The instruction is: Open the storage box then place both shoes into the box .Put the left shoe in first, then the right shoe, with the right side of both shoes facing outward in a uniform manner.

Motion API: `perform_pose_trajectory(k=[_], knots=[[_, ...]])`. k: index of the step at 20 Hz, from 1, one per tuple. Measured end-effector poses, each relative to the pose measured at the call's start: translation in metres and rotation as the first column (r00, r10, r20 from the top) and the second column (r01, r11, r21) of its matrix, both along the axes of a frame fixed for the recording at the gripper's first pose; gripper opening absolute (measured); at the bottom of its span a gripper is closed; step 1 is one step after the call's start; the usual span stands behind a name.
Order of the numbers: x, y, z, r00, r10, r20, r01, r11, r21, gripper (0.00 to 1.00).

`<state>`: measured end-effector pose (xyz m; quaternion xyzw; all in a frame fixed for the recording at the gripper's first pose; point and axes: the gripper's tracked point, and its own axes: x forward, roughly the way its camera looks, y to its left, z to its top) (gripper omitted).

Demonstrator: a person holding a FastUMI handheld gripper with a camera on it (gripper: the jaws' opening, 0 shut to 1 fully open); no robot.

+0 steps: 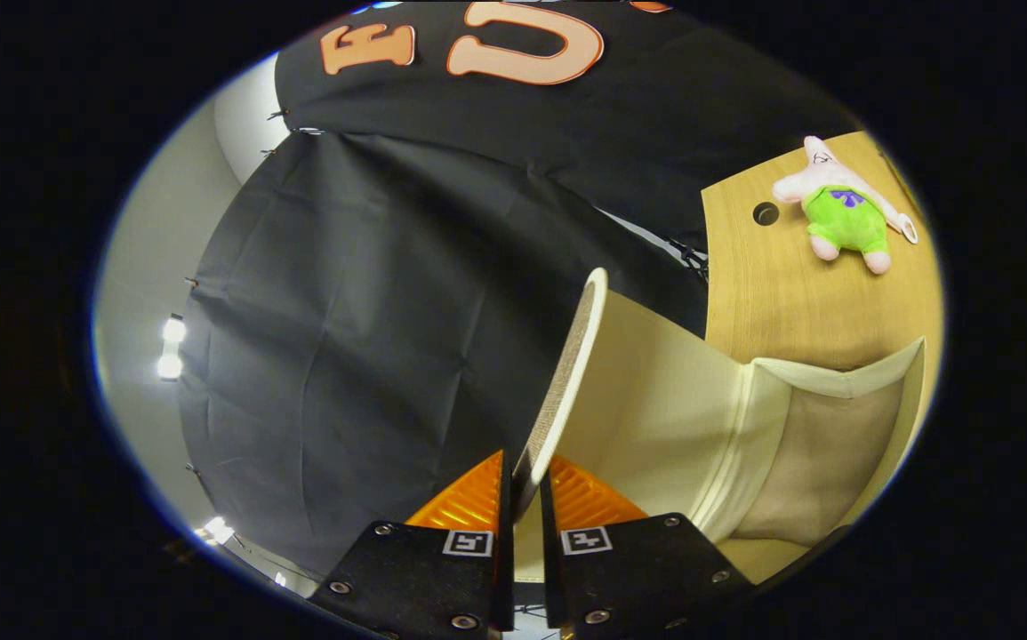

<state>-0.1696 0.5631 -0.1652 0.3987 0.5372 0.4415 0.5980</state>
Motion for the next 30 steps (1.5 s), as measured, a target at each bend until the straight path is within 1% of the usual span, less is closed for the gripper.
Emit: perform_pose_trajectory(k=[1,2,4,5,6,7,9,11,13,15,17,19,21,23,25,28,30], knots=[[-0.004,0.0,0.002,0.999,0.008,0.034,-0.008,1.0,0.006,0.17],[-0.004,-0.002,0.006,0.998,0.019,0.06,-0.02,1.0,0.015,0.22],[-0.001,-0.013,0.008,0.994,0.03,0.107,-0.032,0.999,0.016,0.47],[0.002,-0.015,0.017,0.99,0.03,0.136,-0.032,0.999,0.017,0.59],[0.007,-0.025,0.019,0.986,0.025,0.165,-0.026,1.0,0.003,0.64],[0.012,-0.037,0.016,0.98,0.017,0.198,-0.013,1.0,-0.019,0.74],[0.027,-0.061,0.007,0.962,0.008,0.273,0.019,0.995,-0.099,0.82],[0.04,-0.095,-0.018,0.936,0.021,0.352,0.057,0.976,-0.208,0.87],[0.045,-0.136,-0.041,0.909,0.011,0.417,0.119,0.951,-0.285,0.89],[0.046,-0.172,-0.059,0.904,-0.001,0.427,0.159,0.928,-0.336,0.89],[0.046,-0.211,-0.073,0.899,-0.029,0.437,0.211,0.903,-0.375,0.89],[0.048,-0.245,-0.089,0.89,-0.055,0.452,0.268,0.865,-0.423,0.89],[0.042,-0.276,-0.112,0.888,-0.059,0.455,0.3,0.825,-0.479,0.89],[0.031,-0.308,-0.141,0.897,-0.046,0.44,0.308,0.778,-0.547,0.89],[0.006,-0.336,-0.176,0.929,-0.022,0.369,0.266,0.733,-0.626,0.89],[-0.029,-0.368,-0.207,0.947,0.02,0.321,0.218,0.691,-0.689,0.93],[-0.042,-0.375,-0.223,0.953,0.039,0.301,0.197,0.676,-0.71,0.93]])
